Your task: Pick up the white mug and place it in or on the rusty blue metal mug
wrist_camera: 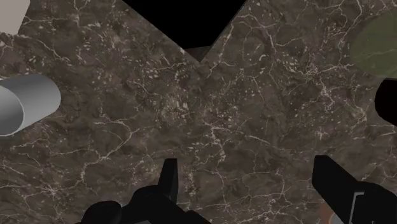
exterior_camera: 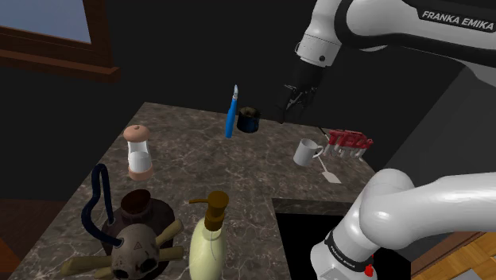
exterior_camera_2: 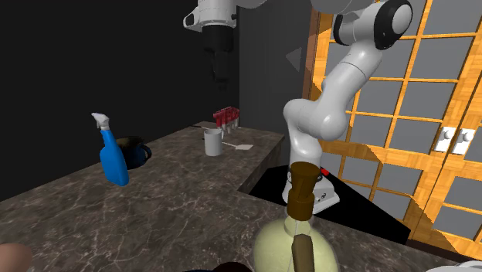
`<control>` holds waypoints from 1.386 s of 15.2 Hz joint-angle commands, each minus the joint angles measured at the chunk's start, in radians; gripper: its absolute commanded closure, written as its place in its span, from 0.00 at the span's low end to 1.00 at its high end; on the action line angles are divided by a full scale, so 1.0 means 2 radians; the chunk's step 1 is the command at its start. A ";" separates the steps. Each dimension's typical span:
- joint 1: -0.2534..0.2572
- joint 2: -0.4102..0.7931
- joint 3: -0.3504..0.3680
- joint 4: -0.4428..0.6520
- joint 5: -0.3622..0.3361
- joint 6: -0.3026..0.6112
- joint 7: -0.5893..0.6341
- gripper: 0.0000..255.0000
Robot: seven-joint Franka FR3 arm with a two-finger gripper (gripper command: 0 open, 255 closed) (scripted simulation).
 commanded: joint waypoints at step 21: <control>-0.080 0.020 -0.218 -0.149 -0.167 0.192 -0.264 0.00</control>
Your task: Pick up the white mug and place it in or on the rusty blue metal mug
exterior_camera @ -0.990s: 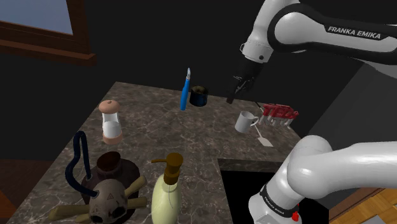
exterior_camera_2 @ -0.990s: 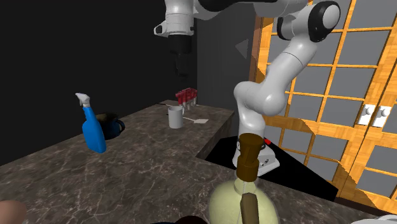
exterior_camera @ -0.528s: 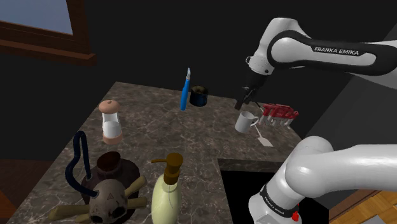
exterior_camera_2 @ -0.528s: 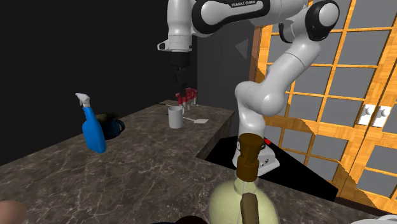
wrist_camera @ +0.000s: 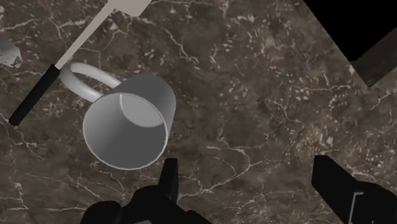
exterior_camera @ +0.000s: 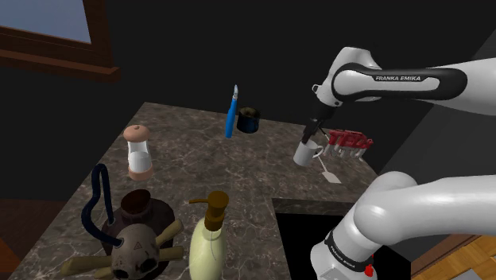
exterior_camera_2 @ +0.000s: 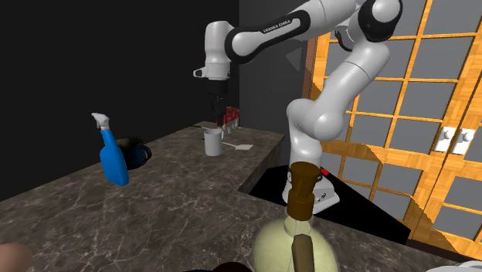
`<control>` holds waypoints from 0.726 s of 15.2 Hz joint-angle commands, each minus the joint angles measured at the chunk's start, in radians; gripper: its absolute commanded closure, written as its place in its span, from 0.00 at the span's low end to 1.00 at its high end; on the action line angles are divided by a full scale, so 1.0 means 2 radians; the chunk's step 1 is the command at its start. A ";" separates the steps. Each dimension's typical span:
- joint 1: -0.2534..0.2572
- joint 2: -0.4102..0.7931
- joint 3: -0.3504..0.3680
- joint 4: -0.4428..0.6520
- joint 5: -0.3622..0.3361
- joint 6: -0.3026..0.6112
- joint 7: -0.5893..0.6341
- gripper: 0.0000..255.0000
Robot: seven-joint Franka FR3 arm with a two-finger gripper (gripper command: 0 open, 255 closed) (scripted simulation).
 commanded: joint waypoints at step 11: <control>-0.007 0.091 -0.085 -0.021 -0.039 0.125 -0.075 0.00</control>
